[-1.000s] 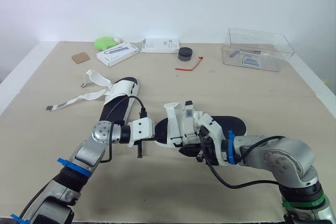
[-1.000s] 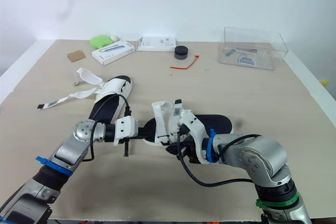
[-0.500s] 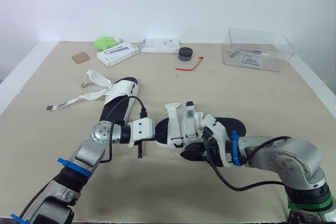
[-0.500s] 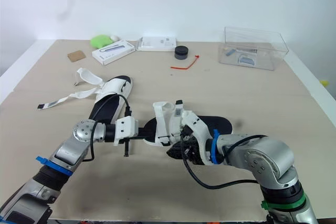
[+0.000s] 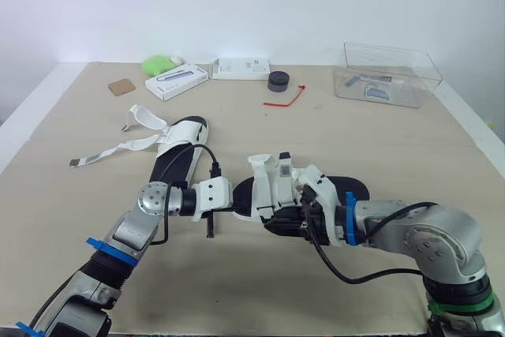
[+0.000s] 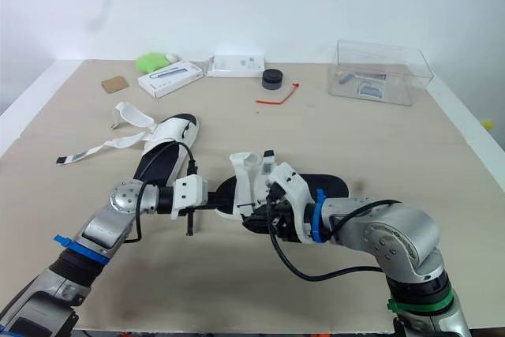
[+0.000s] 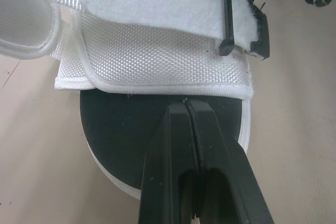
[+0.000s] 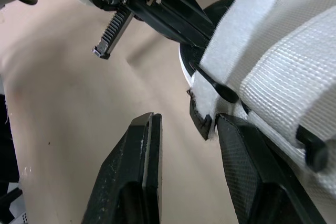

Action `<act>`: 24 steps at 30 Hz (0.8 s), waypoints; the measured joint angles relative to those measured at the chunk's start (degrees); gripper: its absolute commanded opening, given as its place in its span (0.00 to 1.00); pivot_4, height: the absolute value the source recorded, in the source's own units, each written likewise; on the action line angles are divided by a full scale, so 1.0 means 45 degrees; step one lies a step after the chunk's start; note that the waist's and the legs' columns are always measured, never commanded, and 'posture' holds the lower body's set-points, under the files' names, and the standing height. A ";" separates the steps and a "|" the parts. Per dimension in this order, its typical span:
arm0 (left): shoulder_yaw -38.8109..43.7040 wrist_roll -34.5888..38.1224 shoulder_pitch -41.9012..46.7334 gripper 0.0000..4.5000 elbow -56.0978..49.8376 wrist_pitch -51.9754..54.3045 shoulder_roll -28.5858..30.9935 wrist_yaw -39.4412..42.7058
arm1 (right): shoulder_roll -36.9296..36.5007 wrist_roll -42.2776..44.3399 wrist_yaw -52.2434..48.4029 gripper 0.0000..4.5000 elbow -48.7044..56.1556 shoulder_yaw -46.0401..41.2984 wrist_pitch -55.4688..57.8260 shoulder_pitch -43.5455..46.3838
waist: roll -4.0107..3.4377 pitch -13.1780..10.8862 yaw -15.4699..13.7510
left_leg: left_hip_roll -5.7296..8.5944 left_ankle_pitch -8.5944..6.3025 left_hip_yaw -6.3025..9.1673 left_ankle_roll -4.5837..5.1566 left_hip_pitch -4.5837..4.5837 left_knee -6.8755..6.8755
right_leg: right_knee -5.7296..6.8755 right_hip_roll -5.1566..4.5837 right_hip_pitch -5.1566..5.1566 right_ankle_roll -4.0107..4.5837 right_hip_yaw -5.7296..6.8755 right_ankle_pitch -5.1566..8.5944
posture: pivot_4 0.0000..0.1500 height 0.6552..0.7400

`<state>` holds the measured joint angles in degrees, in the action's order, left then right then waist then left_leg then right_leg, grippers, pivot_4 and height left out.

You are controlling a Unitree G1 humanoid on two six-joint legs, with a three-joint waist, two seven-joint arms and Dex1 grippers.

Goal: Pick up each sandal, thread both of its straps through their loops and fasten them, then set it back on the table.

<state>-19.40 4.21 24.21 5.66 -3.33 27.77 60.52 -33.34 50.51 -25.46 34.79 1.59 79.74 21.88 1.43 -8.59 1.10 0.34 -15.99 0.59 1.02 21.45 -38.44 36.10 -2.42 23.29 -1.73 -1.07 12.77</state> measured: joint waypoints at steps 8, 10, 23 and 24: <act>0.0005 -0.0003 0.0011 0.00 0.0037 -0.0003 0.0002 -0.0007 | 0.0883 0.0130 0.0538 0.24 -0.0447 -0.0058 0.0516 0.0148 | 0.0000 0.0000 0.0003 | -0.0002 0.0001 0.0000 0.0000 -0.0003 -0.0001 | 0.0002 -0.0001 0.0000 0.0006 0.0001 -0.0004 | 1.00 1.00; 0.0003 -0.0004 0.0014 0.00 0.0031 -0.0011 -0.0010 -0.0009 | 0.0962 0.0133 0.0679 0.09 -0.0643 -0.0269 0.0643 0.0159 | -0.0001 0.0000 0.0002 | -0.0001 0.0001 -0.0001 0.0000 -0.0002 -0.0001 | 0.0001 -0.0003 0.0000 0.0005 0.0001 -0.0003 | 1.00 1.00; -0.0052 -0.0011 -0.0053 0.00 -0.0014 -0.0028 -0.0030 -0.0021 | 0.0737 0.0607 0.0688 0.02 -0.0081 -0.0698 0.1902 -0.1360 | -0.0012 0.0007 -0.0003 | 0.0001 -0.0006 0.0006 0.0006 0.0003 0.0009 | -0.0002 -0.0007 0.0000 0.0001 0.0002 0.0014 | 1.00 1.00; -0.0066 -0.0022 -0.0072 0.00 -0.0017 -0.0025 -0.0038 -0.0043 | 0.0750 0.0717 0.0700 0.02 0.0253 -0.0795 0.2021 -0.1677 | -0.0015 0.0011 -0.0003 | 0.0002 -0.0006 0.0008 0.0006 0.0001 0.0008 | -0.0002 -0.0007 -0.0004 0.0000 0.0004 0.0014 | 1.00 1.00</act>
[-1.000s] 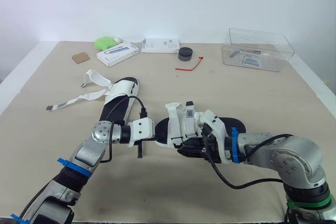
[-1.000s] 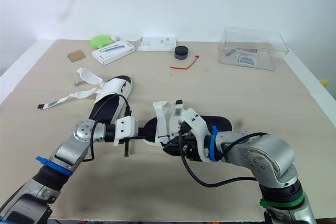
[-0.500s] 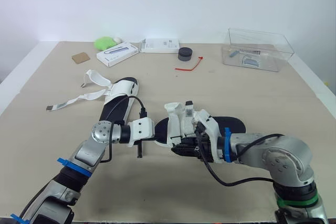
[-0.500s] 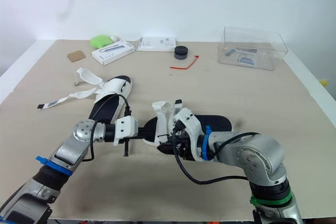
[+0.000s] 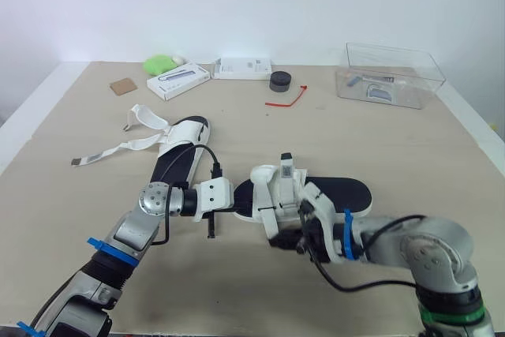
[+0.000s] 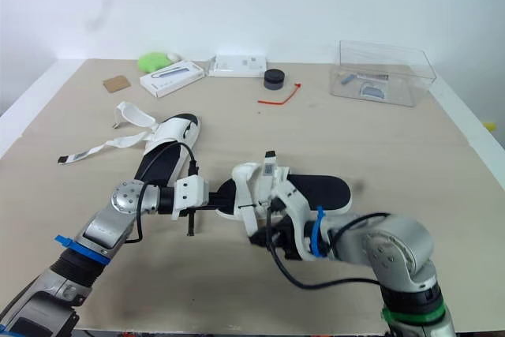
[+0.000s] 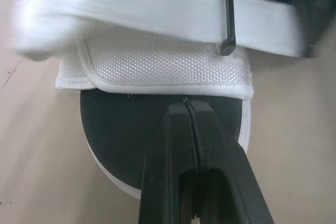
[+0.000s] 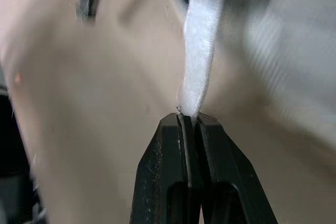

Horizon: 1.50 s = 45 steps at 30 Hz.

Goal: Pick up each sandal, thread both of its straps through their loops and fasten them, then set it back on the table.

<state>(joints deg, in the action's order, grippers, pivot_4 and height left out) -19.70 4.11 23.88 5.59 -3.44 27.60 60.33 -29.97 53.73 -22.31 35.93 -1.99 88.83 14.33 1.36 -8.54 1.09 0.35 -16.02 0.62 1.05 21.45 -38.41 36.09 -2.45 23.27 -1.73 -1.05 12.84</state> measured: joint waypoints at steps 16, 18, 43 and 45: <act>-0.0060 0.0004 0.0434 0.00 0.0523 -0.0221 -0.0259 0.0382 | 0.0286 0.1407 0.0661 0.02 0.1503 -0.1257 0.0581 -0.1966 | 0.0000 0.0006 -0.0054 | 0.0026 -0.0008 0.0010 -0.0004 0.0002 -0.0002 | -0.0008 -0.0019 -0.0015 -0.0024 0.0016 0.0019 | 1.00 1.00; -0.0061 0.0003 0.0501 0.00 0.0657 -0.0294 -0.0341 0.0453 | 0.0296 0.1515 0.0854 0.02 0.1525 -0.1320 0.0613 -0.1981 | 0.0001 0.0006 -0.0079 | 0.0038 -0.0008 0.0010 -0.0003 0.0002 -0.0003 | -0.0009 -0.0031 -0.0017 -0.0032 0.0015 0.0021 | 1.00 1.00; -0.0167 -0.0035 0.0676 0.00 0.1177 -0.0797 -0.0653 0.0401 | -0.5461 -1.3840 -0.6407 0.98 -0.2285 0.3239 -2.5674 -0.0850 | 0.0007 -0.0006 -0.0317 | 0.0118 -0.0010 -0.0043 -0.0016 -0.0024 -0.0023 | -0.0017 -0.0124 -0.0039 -0.0138 0.0004 0.0039 | 1.00 1.00; -0.0162 -0.0037 0.0546 0.00 0.1068 -0.0785 -0.0635 0.0299 | -0.5031 -1.4925 -0.5950 0.98 -0.3311 0.3548 -2.7440 -0.0394 | 0.0005 -0.0006 -0.0319 | 0.0119 -0.0010 -0.0046 -0.0016 -0.0027 -0.0021 | -0.0012 -0.0122 -0.0037 -0.0115 -0.0003 0.0033 | 1.00 1.00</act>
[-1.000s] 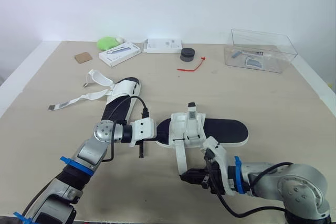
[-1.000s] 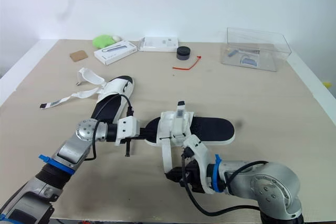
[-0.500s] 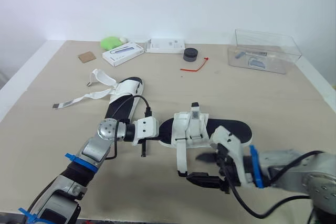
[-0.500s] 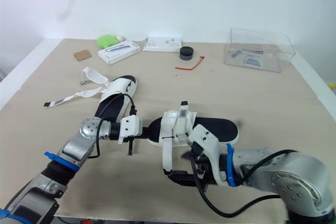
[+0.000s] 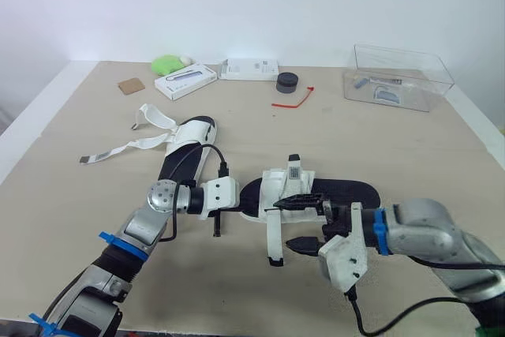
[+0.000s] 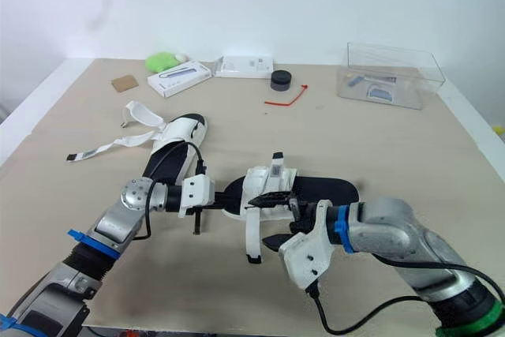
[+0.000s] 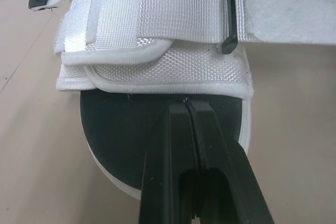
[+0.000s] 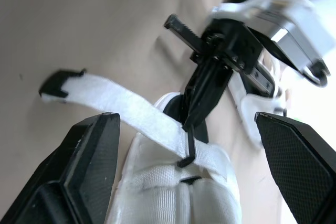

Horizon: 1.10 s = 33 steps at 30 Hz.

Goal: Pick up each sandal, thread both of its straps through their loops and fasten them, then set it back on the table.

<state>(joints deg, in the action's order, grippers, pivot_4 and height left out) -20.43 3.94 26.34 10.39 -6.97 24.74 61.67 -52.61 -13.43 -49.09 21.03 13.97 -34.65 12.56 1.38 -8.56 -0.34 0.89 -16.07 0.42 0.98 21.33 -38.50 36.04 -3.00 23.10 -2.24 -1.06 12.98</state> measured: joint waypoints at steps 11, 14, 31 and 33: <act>0.0014 -0.0015 -0.0290 0.00 -0.0445 0.0273 0.0138 -0.0185 | 0.0286 -0.2233 0.0790 0.98 -0.1523 0.0892 -0.4100 0.0922 | 0.0000 0.0000 0.0002 | -0.0013 -0.0005 0.0008 0.0008 -0.0012 0.0012 | 0.0012 0.0021 0.0001 0.0122 -0.0002 -0.0031 | 1.00 1.00; 0.0013 -0.0021 -0.0347 0.00 -0.0520 0.0302 0.0170 -0.0265 | 0.0518 -0.2554 0.1054 0.98 -0.1586 0.0932 -0.4330 0.0937 | -0.0001 0.0000 0.0002 | -0.0015 -0.0005 0.0005 0.0008 -0.0016 0.0013 | 0.0018 0.0022 0.0001 0.0131 -0.0005 -0.0034 | 1.00 1.00; -0.0007 -0.0023 -0.0215 0.00 -0.0515 0.0431 0.0184 -0.0261 | 0.0631 -0.2970 0.1469 0.02 -0.1870 0.1301 -0.3953 0.0770 | 0.0000 0.0001 0.0002 | -0.0017 -0.0005 0.0002 0.0008 -0.0034 0.0010 | 0.0024 0.0026 -0.0014 0.0145 -0.0008 -0.0040 | 1.00 1.00; -0.0011 -0.0023 -0.0180 0.00 -0.0460 0.0426 0.0182 -0.0259 | 0.0708 -0.1701 0.1216 0.02 -0.1842 0.1332 -0.2975 0.0569 | 0.0001 0.0001 0.0002 | -0.0023 -0.0004 -0.0001 0.0009 -0.0043 0.0008 | 0.0025 0.0028 -0.0020 0.0158 -0.0009 -0.0048 | 1.00 1.00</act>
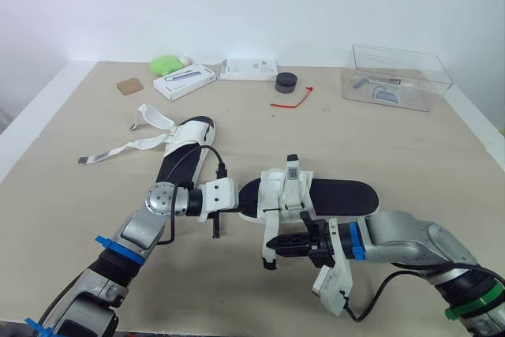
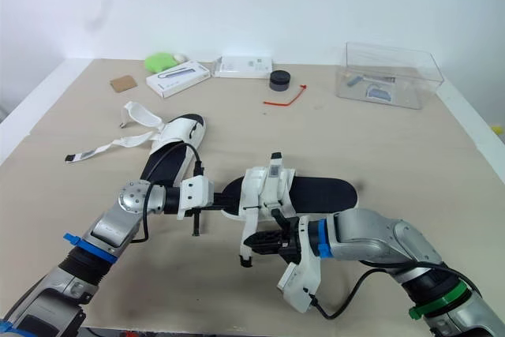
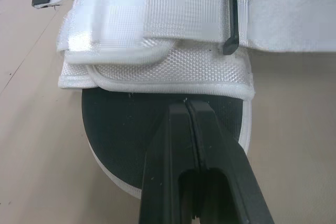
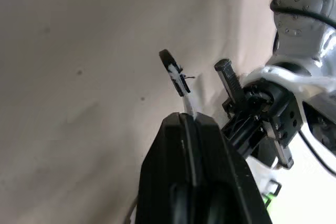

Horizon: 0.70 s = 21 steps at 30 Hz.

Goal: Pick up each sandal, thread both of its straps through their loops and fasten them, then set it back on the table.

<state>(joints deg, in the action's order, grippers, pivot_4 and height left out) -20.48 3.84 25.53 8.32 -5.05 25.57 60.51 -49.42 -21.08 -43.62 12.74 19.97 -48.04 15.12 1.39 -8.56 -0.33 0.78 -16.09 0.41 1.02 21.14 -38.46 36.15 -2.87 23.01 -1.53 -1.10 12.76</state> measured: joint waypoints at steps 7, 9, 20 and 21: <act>-0.0009 -0.0007 0.0154 0.00 0.0243 -0.0031 -0.0005 0.0018 | 0.0437 0.7698 -0.1165 0.02 0.2471 0.0070 0.8306 -0.0670 | -0.0001 0.0001 -0.0004 | -0.0030 0.0010 0.0015 0.0009 -0.0007 -0.0017 | 0.0002 -0.0003 -0.0017 0.0033 0.0019 -0.0034 | 1.00 1.00; 0.0016 -0.0014 0.0219 0.00 0.0366 -0.0047 0.0013 0.0019 | 0.0690 0.9897 -0.1000 0.02 0.2811 -0.0120 1.1760 0.0107 | 0.0002 -0.0001 0.0004 | -0.0048 0.0021 0.0000 0.0011 -0.0016 -0.0026 | -0.0004 -0.0031 -0.0018 0.0060 0.0034 -0.0062 | 1.00 1.00; -0.0002 -0.0097 0.0339 0.00 0.0570 -0.0304 -0.0149 0.0065 | 0.2325 1.2193 0.0000 0.02 -0.0303 -0.1190 1.9037 0.4012 | -0.0004 -0.0002 -0.0021 | -0.0046 0.0056 0.0020 0.0037 0.0030 -0.0015 | -0.0002 0.0015 0.0020 0.0059 0.0065 -0.0084 | 1.00 1.00; -0.0002 -0.0097 0.0338 0.00 0.0570 -0.0305 -0.0165 0.0066 | 0.2321 1.1982 -0.0072 0.02 -0.0449 -0.1190 1.9028 0.4058 | -0.0004 -0.0002 -0.0021 | -0.0039 0.0056 0.0019 0.0037 0.0033 -0.0015 | -0.0004 0.0010 0.0020 0.0051 0.0062 -0.0084 | 1.00 1.00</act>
<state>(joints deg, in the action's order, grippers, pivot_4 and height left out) -20.48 3.40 27.05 10.88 -6.43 24.82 60.80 -38.98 32.83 -43.94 10.72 14.62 37.59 33.38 1.37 -8.57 -0.43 0.61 -15.83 0.50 1.18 21.29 -38.53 36.14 -2.83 23.10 -1.30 -0.82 12.38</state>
